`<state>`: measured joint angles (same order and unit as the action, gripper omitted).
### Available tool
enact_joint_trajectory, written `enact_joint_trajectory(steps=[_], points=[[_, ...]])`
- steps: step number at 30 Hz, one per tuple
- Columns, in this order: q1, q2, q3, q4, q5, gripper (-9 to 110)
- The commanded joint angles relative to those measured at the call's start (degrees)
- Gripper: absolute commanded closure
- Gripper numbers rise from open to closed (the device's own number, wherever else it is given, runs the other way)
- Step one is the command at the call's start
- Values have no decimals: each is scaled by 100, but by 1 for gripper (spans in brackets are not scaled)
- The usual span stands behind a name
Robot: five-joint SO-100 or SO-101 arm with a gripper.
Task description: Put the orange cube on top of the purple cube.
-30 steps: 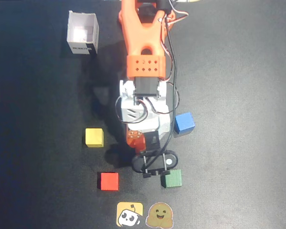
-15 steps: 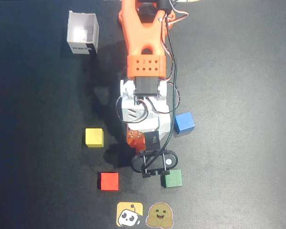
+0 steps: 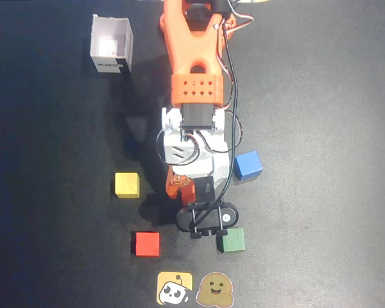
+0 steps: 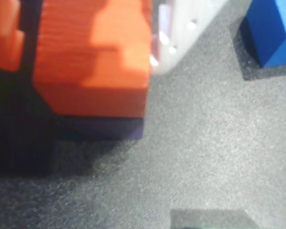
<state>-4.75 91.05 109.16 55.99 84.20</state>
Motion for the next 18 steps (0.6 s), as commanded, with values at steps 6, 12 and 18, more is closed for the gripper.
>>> enact_joint_trajectory(steps=[6, 12, 18], points=[[-26, 264, -220, -53, 79, 80], [-44, 598, -18, -44, 158, 80], [-62, 1125, 360, -44, 246, 80]])
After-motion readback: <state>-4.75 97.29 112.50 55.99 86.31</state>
